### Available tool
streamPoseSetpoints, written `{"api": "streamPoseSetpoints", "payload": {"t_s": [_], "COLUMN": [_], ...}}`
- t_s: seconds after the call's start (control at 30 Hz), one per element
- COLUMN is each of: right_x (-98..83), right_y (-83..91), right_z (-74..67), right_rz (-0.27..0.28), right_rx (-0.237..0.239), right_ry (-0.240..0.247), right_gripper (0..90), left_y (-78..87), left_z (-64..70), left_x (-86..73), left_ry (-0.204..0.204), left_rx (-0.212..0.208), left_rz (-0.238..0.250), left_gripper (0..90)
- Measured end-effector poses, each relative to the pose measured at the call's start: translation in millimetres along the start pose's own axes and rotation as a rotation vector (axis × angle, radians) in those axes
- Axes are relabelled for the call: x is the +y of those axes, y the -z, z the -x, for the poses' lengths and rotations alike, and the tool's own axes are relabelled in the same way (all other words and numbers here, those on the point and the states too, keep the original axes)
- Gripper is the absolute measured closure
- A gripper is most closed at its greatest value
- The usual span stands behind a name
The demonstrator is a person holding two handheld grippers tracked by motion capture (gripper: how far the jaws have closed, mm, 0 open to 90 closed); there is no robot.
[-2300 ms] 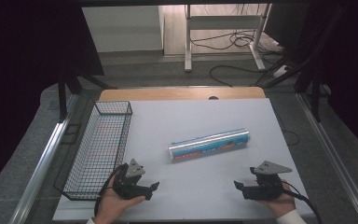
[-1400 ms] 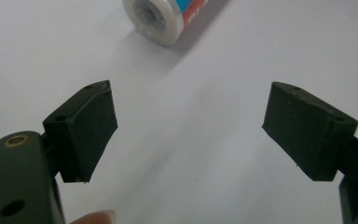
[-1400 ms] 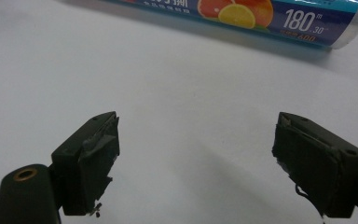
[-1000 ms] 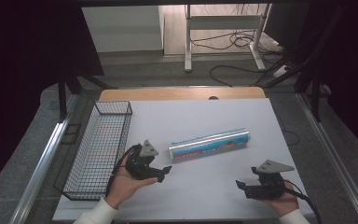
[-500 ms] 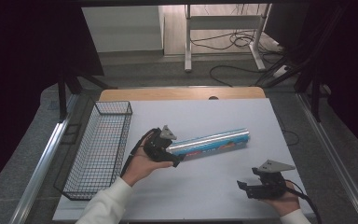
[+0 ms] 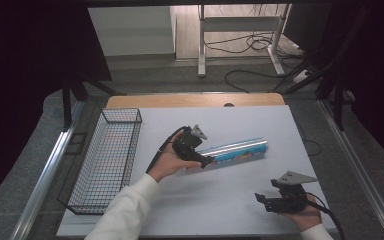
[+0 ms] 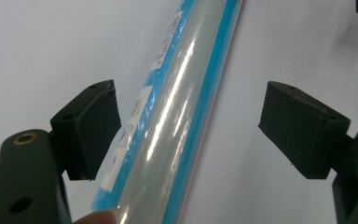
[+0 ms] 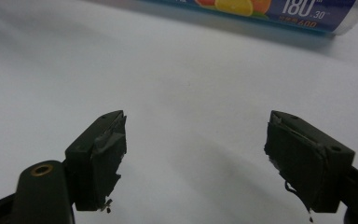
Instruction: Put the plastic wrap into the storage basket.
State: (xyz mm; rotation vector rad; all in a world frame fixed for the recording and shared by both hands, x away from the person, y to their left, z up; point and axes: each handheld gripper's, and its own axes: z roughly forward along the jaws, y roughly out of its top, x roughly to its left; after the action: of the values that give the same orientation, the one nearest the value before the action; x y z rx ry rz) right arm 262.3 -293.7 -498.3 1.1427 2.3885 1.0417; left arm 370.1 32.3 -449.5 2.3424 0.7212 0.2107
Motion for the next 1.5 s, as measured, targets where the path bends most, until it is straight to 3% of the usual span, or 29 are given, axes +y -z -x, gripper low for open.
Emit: {"api": "streamPoseSetpoints", "payload": {"t_s": [0.37,0.8,1.0,1.23,1.5], "right_x": [-1.2,-1.6,-2.3,-2.7,-3.2], "right_y": [-1.6,-2.6,-2.8,-3.5,-4.3], "right_z": [0.8,1.6,2.4,2.9,3.9], "right_rz": [-0.010,-0.016,-0.020,-0.020,-0.027], "right_rx": [0.013,0.014,0.014,0.013,0.013], "right_ry": [-0.003,-0.002,-0.007,-0.007,-0.006], "right_gripper": [21.0,21.0,21.0,21.0,21.0], "left_y": [-28.7,-54.1,-68.3,-86.1,-95.3], "left_z": [-3.4,-5.8,-10.2,-10.8,-7.6], "left_x": [23.9,37.9,38.2,39.5,41.0], "left_ry": [-0.044,-0.047,-0.039,-0.057,-0.064], "left_rx": [-0.035,-0.047,-0.069,-0.095,-0.088], "left_rz": [-0.034,-0.075,-0.123,-0.222,-0.276], "left_gripper": [20.9,21.7,23.4,25.0,24.6]}}
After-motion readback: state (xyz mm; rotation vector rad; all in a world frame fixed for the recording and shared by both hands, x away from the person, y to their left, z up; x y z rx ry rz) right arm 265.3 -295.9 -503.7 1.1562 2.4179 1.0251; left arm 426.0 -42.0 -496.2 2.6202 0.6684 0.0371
